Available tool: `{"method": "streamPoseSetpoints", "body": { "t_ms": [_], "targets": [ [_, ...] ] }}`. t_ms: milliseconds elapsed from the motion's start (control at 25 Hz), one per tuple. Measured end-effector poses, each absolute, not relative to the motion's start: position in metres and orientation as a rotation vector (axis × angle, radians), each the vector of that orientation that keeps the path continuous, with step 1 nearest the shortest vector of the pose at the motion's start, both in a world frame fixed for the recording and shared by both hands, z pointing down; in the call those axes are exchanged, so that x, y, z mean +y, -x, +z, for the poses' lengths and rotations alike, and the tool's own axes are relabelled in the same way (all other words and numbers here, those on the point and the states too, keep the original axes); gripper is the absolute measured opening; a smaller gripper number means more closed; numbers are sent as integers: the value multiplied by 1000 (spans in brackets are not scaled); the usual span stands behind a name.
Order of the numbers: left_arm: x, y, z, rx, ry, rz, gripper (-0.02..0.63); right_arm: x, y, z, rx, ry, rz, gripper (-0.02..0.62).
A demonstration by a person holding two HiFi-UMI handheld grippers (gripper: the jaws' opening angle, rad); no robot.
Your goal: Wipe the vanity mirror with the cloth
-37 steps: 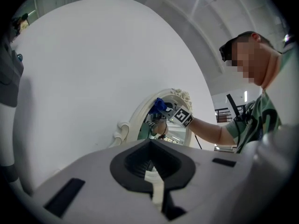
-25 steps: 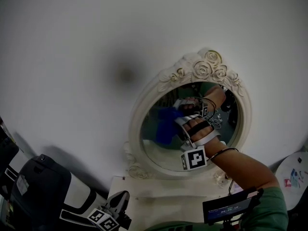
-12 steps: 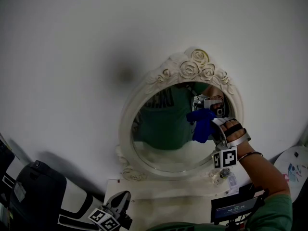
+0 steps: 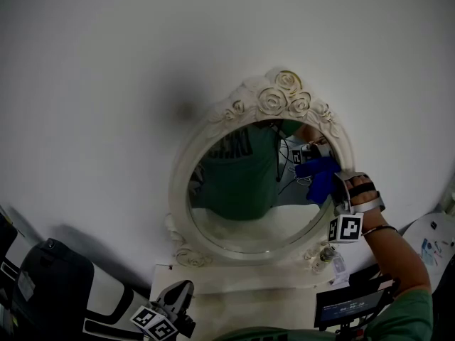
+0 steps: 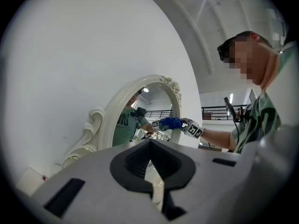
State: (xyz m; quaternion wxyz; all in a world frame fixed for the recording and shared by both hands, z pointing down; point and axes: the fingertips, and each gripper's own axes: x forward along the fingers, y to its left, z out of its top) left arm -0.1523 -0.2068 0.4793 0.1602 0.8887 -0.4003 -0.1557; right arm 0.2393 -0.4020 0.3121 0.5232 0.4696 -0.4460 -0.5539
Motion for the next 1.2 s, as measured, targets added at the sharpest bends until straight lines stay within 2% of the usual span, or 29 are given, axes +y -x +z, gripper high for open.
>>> {"method": "streamPoseSetpoints", "body": {
  "t_ms": [160,520,720,880,1200],
  "targets": [
    [-206,159,480,-1170,-2519,-444,6,-392,-209,310,-1126,-1125,-1374,107],
    [-188,183,482,-1236,-2469,-478,6,-369,17,318,-1418,-887,-1745,107],
    [-173,209,484,-1319,-2428,-511,6,-383,105,331,-1444,-773,-1821,108],
    [-164,228,490,-1379,-2399,-520,6,-396,131,334,-1419,-752,-1823,107],
    [-166,218,492,-1333,-2403,-517,6,-398,124,334,-1419,-751,-1796,107]
  ]
}}
